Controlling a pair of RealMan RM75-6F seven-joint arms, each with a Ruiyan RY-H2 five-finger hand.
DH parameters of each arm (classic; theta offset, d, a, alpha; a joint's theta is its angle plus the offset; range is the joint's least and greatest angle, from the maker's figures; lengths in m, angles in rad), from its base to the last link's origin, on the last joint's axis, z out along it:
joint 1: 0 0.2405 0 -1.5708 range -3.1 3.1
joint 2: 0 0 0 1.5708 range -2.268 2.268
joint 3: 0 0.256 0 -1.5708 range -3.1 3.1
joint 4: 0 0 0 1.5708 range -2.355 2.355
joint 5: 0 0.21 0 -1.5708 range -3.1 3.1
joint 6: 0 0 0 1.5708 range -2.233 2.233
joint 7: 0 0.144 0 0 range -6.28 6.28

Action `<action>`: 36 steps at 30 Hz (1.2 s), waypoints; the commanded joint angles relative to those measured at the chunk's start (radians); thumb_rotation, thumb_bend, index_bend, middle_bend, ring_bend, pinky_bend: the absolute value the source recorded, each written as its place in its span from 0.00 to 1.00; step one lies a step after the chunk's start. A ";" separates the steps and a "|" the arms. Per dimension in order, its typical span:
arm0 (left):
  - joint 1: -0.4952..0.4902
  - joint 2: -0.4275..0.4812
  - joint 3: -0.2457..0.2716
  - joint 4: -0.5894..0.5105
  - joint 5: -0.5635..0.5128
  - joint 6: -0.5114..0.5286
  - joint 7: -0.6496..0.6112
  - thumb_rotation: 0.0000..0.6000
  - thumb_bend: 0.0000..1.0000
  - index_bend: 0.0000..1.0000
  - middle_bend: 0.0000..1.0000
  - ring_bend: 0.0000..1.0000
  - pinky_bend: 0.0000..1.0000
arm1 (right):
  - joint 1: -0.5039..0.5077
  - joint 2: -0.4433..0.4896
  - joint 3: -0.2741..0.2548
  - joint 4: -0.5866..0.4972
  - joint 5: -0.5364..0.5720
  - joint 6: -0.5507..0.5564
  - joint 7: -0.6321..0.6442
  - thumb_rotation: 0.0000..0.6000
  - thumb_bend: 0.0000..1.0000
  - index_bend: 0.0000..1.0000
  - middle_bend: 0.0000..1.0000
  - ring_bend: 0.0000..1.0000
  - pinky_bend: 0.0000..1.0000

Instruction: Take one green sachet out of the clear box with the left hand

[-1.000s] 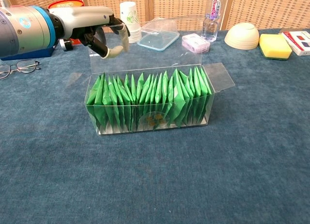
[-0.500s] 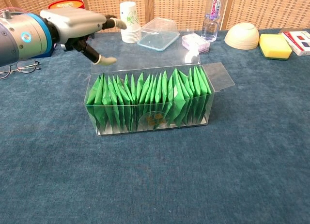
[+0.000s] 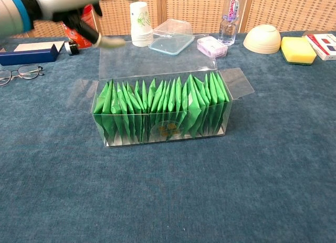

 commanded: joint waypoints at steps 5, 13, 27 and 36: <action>0.036 0.132 0.011 -0.088 0.262 -0.025 -0.232 0.79 0.28 0.22 0.01 0.00 0.20 | -0.014 0.007 -0.005 0.006 -0.004 0.012 0.020 0.78 0.66 0.04 0.10 0.09 0.20; 0.016 0.118 0.035 -0.022 0.363 -0.091 -0.284 1.00 0.28 0.33 0.04 0.00 0.19 | -0.023 -0.001 -0.007 0.025 -0.002 0.017 0.046 0.78 0.66 0.04 0.10 0.09 0.20; -0.024 0.030 0.052 0.014 0.335 -0.193 -0.178 1.00 0.28 0.34 0.04 0.00 0.19 | -0.029 -0.001 -0.007 0.043 0.003 0.012 0.070 0.78 0.66 0.04 0.10 0.09 0.20; -0.067 -0.037 0.024 0.071 0.266 -0.251 -0.123 1.00 0.28 0.33 0.04 0.00 0.19 | -0.025 -0.004 -0.002 0.050 0.008 0.002 0.075 0.78 0.66 0.04 0.10 0.09 0.20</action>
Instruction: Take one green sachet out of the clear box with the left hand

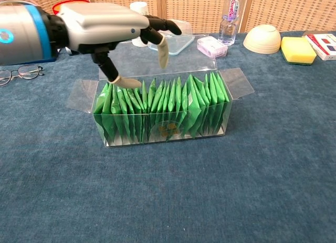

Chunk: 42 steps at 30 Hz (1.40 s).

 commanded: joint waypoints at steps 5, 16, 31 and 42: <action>-0.049 -0.054 -0.034 0.054 -0.071 -0.053 0.040 1.00 0.28 0.33 0.04 0.00 0.19 | 0.000 -0.003 0.001 0.000 0.002 -0.002 -0.003 0.78 0.66 0.04 0.10 0.09 0.20; -0.088 -0.077 -0.026 0.074 -0.156 -0.101 0.108 1.00 0.28 0.33 0.04 0.00 0.18 | -0.016 0.003 -0.004 -0.004 -0.003 0.015 0.003 0.78 0.66 0.04 0.10 0.09 0.20; -0.096 -0.048 0.011 0.048 -0.236 -0.097 0.171 1.00 0.28 0.33 0.04 0.00 0.18 | -0.017 -0.001 -0.002 0.001 -0.005 0.014 0.008 0.78 0.66 0.04 0.10 0.09 0.20; -0.123 -0.067 0.005 0.050 -0.249 -0.098 0.183 1.00 0.29 0.35 0.04 0.00 0.18 | -0.021 -0.003 -0.002 0.005 -0.001 0.013 0.012 0.78 0.66 0.04 0.10 0.09 0.20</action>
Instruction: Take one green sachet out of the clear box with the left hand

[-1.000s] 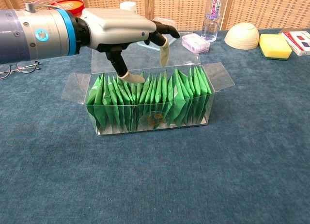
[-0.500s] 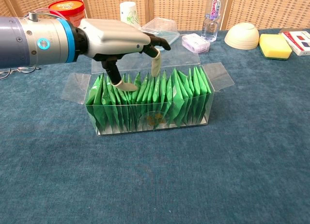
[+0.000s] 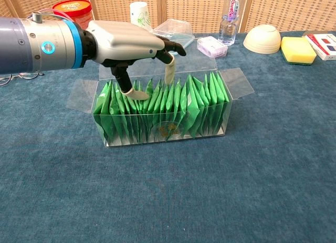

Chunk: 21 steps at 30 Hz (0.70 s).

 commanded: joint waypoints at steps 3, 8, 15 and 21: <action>-0.018 -0.012 -0.005 0.007 -0.022 -0.007 0.015 1.00 0.32 0.36 0.04 0.00 0.18 | -0.005 0.001 -0.001 0.001 0.001 0.004 0.004 0.78 0.66 0.04 0.10 0.09 0.20; -0.032 -0.015 -0.001 0.006 -0.042 -0.011 0.031 1.00 0.35 0.38 0.04 0.00 0.17 | -0.009 0.003 -0.002 0.002 0.000 0.007 0.008 0.78 0.66 0.04 0.10 0.09 0.20; -0.047 -0.002 0.009 -0.011 -0.071 -0.016 0.048 1.00 0.35 0.38 0.04 0.00 0.17 | -0.011 0.002 -0.002 0.002 -0.003 0.010 0.010 0.78 0.66 0.04 0.10 0.09 0.20; -0.055 0.000 0.023 -0.010 -0.091 -0.009 0.067 1.00 0.33 0.35 0.04 0.00 0.17 | -0.014 0.001 -0.002 0.002 -0.006 0.013 0.011 0.78 0.66 0.04 0.10 0.09 0.20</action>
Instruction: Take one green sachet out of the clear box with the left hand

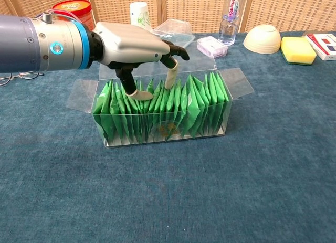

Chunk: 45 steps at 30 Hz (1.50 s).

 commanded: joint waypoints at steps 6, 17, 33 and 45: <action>-0.003 -0.016 0.004 0.008 0.002 0.034 0.010 1.00 0.32 0.39 0.05 0.00 0.17 | -0.004 0.001 -0.001 -0.002 -0.004 0.006 0.002 0.78 0.66 0.04 0.10 0.09 0.20; 0.003 -0.016 0.017 0.008 0.016 0.051 0.018 1.00 0.32 0.53 0.09 0.00 0.17 | -0.013 0.005 -0.001 -0.006 -0.011 0.017 0.006 0.78 0.66 0.04 0.10 0.09 0.20; -0.001 -0.022 0.005 0.011 0.013 0.063 0.008 1.00 0.32 0.39 0.09 0.00 0.17 | -0.015 0.004 0.000 -0.007 -0.009 0.015 0.009 0.78 0.66 0.04 0.10 0.09 0.20; -0.025 -0.033 0.013 0.015 -0.038 0.046 0.050 1.00 0.32 0.40 0.09 0.00 0.17 | -0.021 0.004 0.001 -0.005 -0.009 0.022 0.012 0.78 0.66 0.04 0.10 0.09 0.20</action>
